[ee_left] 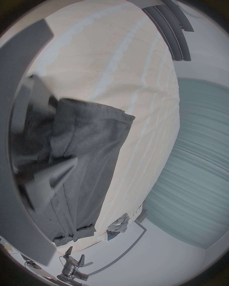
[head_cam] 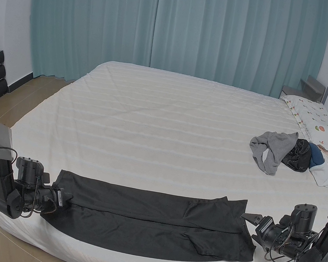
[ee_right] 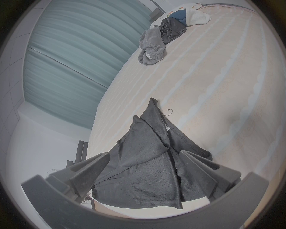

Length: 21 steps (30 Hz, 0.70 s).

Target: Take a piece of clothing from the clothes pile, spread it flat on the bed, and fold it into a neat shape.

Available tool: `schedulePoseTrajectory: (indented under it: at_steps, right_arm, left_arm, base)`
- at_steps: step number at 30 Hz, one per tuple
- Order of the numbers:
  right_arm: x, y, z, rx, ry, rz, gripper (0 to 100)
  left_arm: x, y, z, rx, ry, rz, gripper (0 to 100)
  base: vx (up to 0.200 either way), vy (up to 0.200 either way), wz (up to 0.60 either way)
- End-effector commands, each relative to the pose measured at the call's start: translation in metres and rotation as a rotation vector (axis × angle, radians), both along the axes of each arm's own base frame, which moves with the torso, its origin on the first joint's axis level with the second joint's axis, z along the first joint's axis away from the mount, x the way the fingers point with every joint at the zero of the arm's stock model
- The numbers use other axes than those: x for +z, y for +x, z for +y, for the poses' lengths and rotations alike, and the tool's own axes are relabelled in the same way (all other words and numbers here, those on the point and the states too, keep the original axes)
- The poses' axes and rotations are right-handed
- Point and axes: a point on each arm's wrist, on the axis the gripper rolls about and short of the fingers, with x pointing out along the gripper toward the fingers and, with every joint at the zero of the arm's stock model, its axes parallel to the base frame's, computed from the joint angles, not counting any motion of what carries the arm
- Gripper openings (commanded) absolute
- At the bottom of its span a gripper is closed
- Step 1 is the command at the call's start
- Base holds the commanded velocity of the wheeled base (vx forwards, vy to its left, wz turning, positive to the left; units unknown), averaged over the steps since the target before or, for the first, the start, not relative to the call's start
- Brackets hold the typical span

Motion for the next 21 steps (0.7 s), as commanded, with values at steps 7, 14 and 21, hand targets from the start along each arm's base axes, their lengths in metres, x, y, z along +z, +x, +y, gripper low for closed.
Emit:
schedulePoseTrajectory:
  at_steps: [7, 14, 21]
  right_arm:
    - [-0.0001, 0.0018, -0.0018, -0.009, 0.003, -0.002, 100]
    - [-0.0003, 0.0023, -0.0021, -0.01, 0.003, -0.002, 100]
    - [-0.0005, 0.0019, -0.0022, -0.01, 0.002, 0.0, 100]
  left_arm:
    - [0.0008, 0.0023, -0.0004, 0.002, -0.004, -0.011, 0]
    - [0.0013, 0.0038, 0.0, 0.007, -0.008, -0.014, 0]
    - [0.0009, 0.0039, 0.0, 0.007, -0.008, -0.014, 0]
  base:
    - [0.0, 0.0, 0.0]
    - [0.0, 0.0, 0.0]
    - [0.0, 0.0, 0.0]
